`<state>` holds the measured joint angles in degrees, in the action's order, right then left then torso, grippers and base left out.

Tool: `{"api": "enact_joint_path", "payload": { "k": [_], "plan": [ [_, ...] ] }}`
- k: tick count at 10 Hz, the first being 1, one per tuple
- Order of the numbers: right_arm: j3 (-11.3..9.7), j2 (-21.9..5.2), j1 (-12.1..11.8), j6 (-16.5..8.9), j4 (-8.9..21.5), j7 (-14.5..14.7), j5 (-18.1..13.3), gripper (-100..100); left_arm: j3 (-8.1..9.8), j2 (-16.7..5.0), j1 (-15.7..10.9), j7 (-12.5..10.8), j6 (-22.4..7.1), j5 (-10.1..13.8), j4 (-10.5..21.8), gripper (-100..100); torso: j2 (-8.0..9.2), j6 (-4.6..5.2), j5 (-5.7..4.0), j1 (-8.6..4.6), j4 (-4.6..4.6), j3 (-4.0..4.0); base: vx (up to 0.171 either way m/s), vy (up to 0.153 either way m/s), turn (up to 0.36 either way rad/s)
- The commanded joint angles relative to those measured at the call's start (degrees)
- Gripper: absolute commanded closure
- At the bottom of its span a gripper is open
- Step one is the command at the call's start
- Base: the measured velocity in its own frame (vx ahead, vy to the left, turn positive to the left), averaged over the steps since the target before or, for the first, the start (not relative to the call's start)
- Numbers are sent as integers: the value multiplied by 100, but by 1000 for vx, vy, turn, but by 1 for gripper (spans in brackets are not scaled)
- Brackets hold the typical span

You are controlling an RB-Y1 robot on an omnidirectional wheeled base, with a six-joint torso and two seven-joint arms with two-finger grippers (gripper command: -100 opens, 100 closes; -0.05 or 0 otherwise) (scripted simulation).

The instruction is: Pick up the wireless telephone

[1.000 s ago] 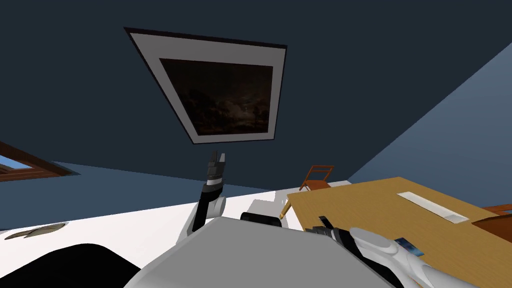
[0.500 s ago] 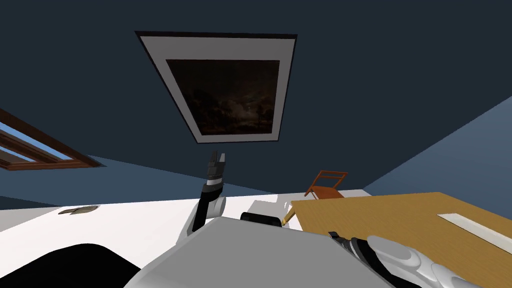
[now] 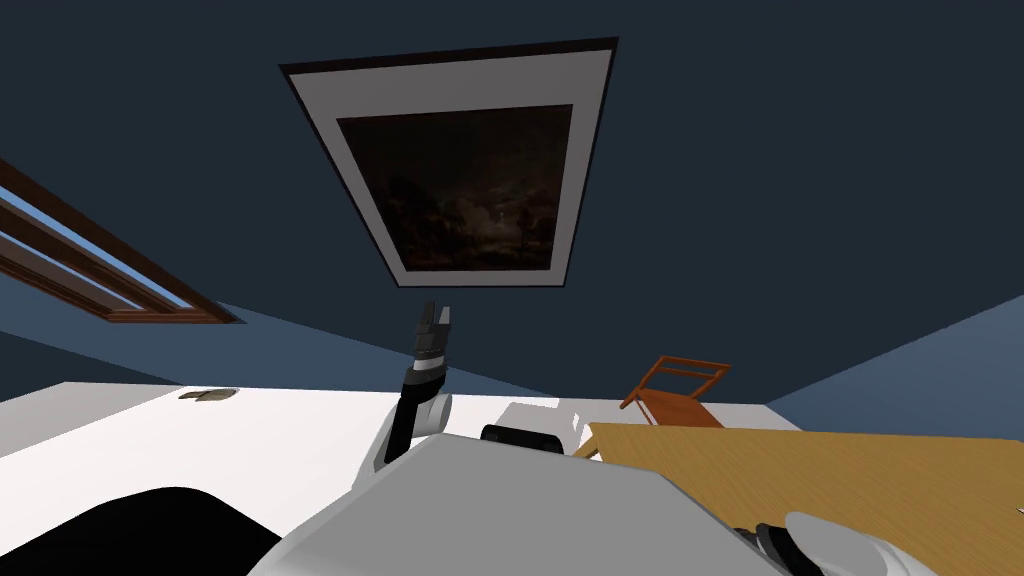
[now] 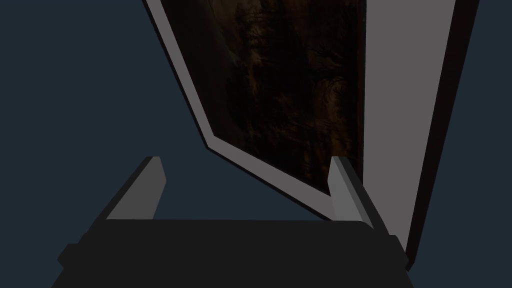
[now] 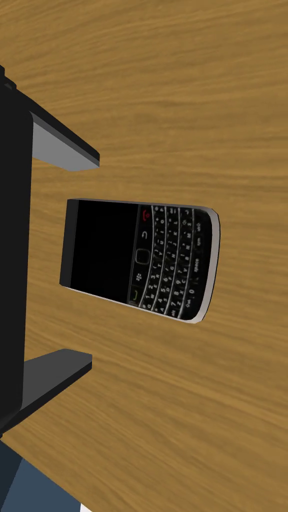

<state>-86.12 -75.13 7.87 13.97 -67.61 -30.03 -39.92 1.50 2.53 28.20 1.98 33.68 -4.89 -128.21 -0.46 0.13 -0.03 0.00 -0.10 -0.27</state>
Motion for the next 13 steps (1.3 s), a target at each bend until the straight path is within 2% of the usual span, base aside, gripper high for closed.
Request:
{"api": "enact_joint_path", "payload": {
  "k": [1,2,3,4,5,8,9,10,13],
  "plan": [
    [-150,50,-20,56,111,-134,-160,-100,0,0,0,0,0,0,0,0,0,0,0,0,0,0,74,-23,65],
    [-221,120,-74,100,179,-201,-264,-100,0,0,0,0,0,0,0,0,5,1,1,3,1,3,85,-11,66],
    [-107,93,-85,120,196,-90,-176,-100,0,0,0,0,0,0,0,0,3,0,2,8,1,2,41,-5,13],
    [-116,99,-87,132,203,-106,-187,0,0,0,0,0,0,0,0,0,15,1,3,12,3,8,7,-2,-1],
    [-59,260,-161,93,341,-44,-160,-100,0,0,-1,0,0,0,0,0,27,2,4,14,6,15,8,-15,24],
    [71,639,-336,4,664,99,-100,-100,0,0,-1,0,0,0,0,0,34,2,-1,-1,8,19,5,-37,28],
    [83,566,-335,41,616,109,-99,-100,0,0,-1,0,0,0,0,0,34,2,0,1,8,20,2,-13,6],
    [85,575,-339,29,621,113,-98,100,0,0,-1,0,0,0,0,0,35,2,3,8,8,20,0,0,0],
    [84,587,-342,49,601,106,-93,100,0,1,-1,0,0,0,0,0,33,-2,-5,-16,9,20,0,2,-2]
  ]
}}
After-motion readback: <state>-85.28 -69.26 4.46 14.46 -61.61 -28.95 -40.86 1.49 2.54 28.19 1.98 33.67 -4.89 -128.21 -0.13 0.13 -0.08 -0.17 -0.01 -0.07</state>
